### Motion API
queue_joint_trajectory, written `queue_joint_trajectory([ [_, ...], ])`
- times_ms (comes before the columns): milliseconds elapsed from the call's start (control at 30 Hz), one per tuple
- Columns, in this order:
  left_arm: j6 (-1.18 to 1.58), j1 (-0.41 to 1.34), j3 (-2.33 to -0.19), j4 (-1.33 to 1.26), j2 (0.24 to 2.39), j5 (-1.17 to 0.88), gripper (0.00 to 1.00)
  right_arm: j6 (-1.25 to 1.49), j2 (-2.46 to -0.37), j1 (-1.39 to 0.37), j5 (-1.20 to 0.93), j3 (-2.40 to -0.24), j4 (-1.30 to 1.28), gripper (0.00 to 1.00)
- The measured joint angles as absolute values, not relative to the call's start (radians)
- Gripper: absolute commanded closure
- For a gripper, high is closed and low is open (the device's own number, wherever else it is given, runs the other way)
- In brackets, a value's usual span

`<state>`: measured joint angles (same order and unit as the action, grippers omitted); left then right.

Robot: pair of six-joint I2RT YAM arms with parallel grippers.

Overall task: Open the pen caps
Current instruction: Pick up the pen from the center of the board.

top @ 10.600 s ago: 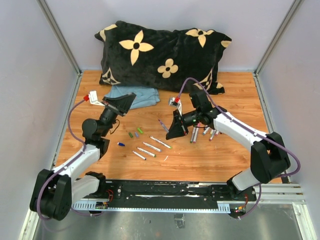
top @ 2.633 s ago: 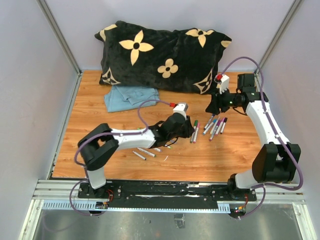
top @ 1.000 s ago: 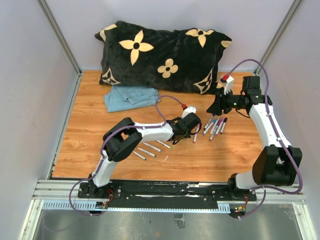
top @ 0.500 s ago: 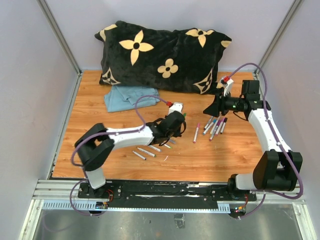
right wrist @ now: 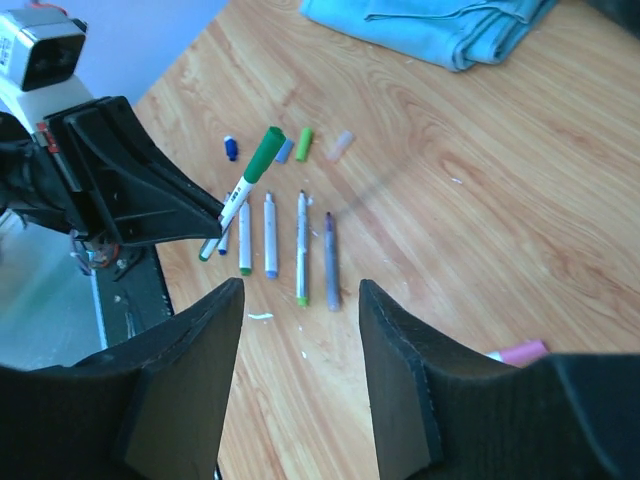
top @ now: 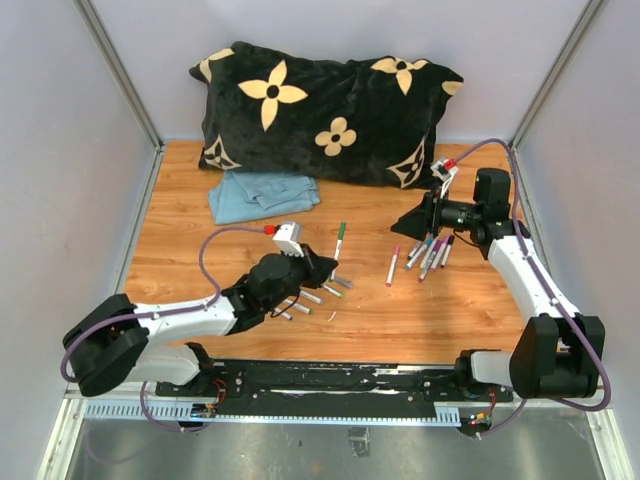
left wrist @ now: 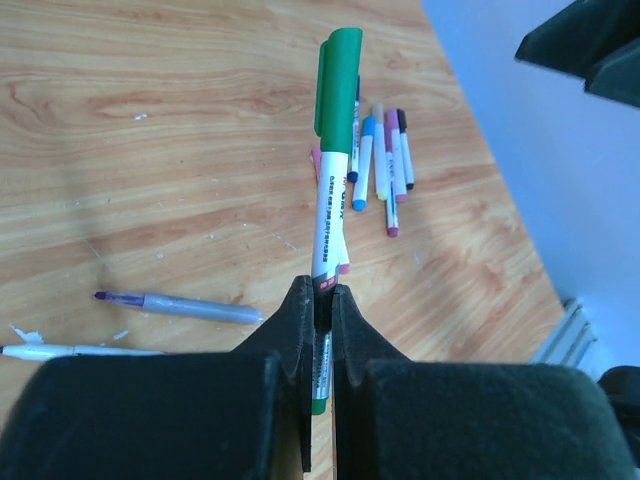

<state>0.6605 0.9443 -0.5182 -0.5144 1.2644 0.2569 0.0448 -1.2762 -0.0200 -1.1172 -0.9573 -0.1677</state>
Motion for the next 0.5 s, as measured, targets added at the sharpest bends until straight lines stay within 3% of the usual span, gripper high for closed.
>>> queue_joint_trajectory([
  [167,0.735,0.922,-0.360,-0.750,1.208,0.226,1.00,0.142,-1.275,-0.080,-1.140,-0.896,-0.044,0.45],
  [500,0.827,0.918,-0.257,-1.119,1.261,0.199,1.00,0.296,-1.282,-0.167,-1.150,-0.826,0.168,0.42],
])
